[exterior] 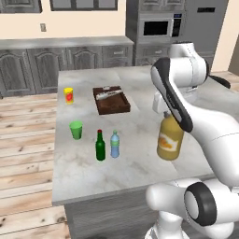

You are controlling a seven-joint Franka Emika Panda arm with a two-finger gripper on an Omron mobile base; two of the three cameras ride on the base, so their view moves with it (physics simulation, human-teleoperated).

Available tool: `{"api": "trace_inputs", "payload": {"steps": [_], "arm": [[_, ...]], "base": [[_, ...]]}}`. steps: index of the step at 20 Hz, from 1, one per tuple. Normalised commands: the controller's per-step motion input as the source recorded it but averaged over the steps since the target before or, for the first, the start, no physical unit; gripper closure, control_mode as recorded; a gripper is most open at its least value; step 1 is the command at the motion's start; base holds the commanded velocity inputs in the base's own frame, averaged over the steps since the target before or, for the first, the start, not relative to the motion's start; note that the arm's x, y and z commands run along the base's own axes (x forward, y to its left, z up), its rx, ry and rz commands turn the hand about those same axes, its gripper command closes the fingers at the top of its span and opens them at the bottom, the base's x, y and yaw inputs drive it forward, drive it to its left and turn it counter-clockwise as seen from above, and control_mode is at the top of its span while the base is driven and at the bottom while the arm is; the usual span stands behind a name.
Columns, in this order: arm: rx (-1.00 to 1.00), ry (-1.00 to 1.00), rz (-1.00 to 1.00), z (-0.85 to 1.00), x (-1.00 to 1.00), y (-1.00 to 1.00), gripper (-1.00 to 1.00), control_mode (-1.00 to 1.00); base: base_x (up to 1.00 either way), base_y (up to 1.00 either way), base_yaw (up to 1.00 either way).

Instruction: Place the drinks on the dining counter in a tight cluster.

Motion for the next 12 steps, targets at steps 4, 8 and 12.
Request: {"api": "trace_inputs", "payload": {"steps": [4, 8, 12], "arm": [[0.0, 0.0, 0.0, 0.0, 0.0, 0.0, 1.0, 1.0], [0.0, 0.0, 0.0, 0.0, 0.0, 0.0, 1.0, 1.0], [0.08, 0.0, 0.24, -0.16, 0.67, 0.02, 1.0, -1.0]], "base": [[0.0, 0.0, 0.0], [0.3, 0.01, 0.06], [0.0, 0.0, 0.0]]}}
